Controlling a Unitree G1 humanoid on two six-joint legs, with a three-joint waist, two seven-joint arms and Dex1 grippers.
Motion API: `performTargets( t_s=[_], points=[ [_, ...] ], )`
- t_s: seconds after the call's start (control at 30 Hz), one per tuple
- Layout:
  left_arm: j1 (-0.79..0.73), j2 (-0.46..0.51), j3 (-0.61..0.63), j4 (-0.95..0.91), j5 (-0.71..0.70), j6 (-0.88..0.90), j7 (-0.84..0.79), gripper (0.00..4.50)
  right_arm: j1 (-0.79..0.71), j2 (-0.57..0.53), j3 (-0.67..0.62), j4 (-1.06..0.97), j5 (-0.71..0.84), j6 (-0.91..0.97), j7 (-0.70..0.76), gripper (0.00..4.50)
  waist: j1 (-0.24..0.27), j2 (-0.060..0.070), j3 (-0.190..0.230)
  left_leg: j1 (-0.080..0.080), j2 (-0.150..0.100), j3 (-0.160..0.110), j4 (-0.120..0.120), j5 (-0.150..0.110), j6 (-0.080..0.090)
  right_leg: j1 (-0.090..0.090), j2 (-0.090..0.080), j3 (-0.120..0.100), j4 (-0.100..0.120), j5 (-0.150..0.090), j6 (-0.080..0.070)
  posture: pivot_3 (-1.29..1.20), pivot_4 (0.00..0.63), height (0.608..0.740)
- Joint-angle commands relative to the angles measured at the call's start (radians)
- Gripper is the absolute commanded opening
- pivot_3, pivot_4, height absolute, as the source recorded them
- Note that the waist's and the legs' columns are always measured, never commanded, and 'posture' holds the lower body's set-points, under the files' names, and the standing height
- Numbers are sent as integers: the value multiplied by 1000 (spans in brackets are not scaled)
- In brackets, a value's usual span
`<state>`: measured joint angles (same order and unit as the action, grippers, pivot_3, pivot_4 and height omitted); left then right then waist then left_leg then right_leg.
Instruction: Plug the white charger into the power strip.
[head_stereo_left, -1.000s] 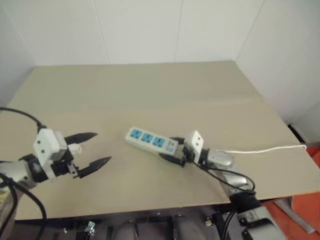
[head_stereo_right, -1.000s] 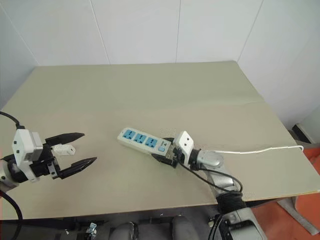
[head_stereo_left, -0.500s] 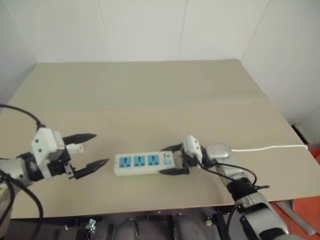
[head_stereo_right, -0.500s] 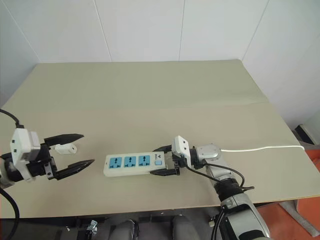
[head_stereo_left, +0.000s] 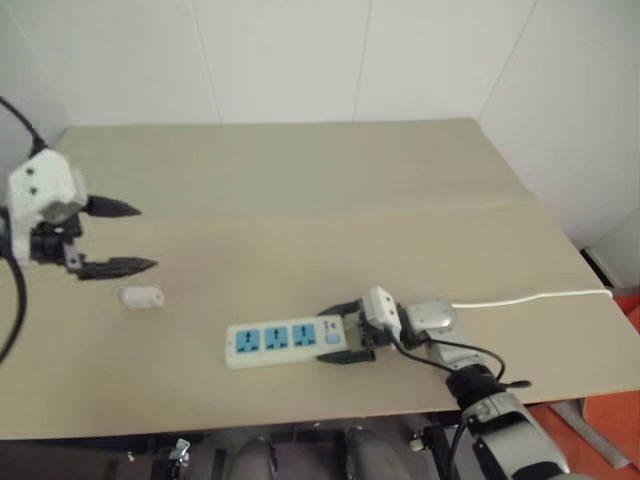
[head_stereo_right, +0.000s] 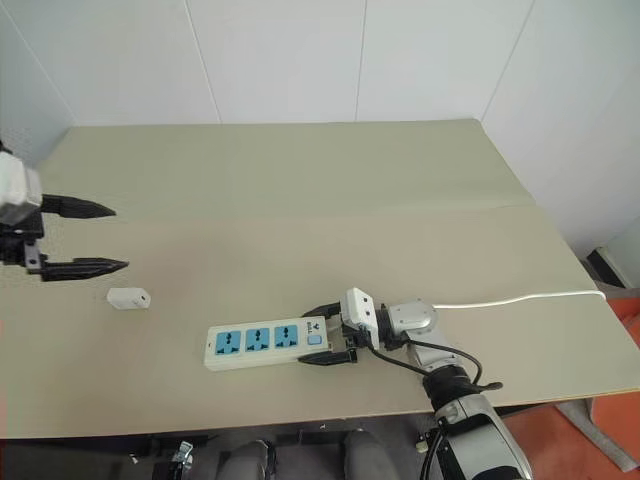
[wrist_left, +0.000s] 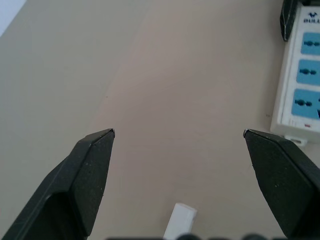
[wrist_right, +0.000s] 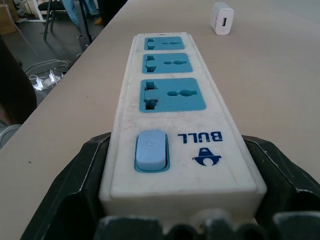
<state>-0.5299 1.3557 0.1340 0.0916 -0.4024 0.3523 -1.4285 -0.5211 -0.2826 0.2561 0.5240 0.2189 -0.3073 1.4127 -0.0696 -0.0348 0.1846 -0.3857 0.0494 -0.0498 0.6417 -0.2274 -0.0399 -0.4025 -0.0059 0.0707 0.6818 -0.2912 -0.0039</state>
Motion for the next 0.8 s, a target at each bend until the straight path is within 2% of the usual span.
performTargets(
  t_s=[0.03,0.1,0.2,0.37,0.53,0.8],
  points=[
    [-269,-22,-285,179,288,-143,-152,4500,23,31,27,11,-10,3,-3,3437,3,-1,0,1,0,0,0,0,0,1,1,0,0,0,0,0,150,740],
    [-409,-37,-452,263,359,-208,-182,4500,28,39,29,4,-12,10,-7,3437,3,-2,-1,1,0,-1,0,0,0,1,2,0,1,0,0,0,150,740],
    [-540,-46,-660,358,410,-293,-186,4500,31,47,28,-4,-15,16,-18,3437,-9,-2,-1,0,1,-1,1,0,0,0,2,1,1,0,0,0,150,740],
    [-663,-91,-879,477,445,-360,-186,4500,34,41,25,-25,-16,33,-28,3437,-15,-2,-1,-1,2,-2,1,0,0,-2,3,1,3,0,0,0,150,740],
    [-694,-124,-988,559,459,-405,-186,4500,49,29,25,-58,-18,50,-41,3437,-12,-2,-1,-2,2,-2,2,0,0,-2,2,0,3,-1,1,0,150,740],
    [-704,-157,-1025,648,473,-445,-186,4500,75,20,30,-110,-18,80,-59,3437,-3,-2,-1,-2,2,-2,2,0,0,-2,2,0,3,-1,1,0,150,740]
  ],
)
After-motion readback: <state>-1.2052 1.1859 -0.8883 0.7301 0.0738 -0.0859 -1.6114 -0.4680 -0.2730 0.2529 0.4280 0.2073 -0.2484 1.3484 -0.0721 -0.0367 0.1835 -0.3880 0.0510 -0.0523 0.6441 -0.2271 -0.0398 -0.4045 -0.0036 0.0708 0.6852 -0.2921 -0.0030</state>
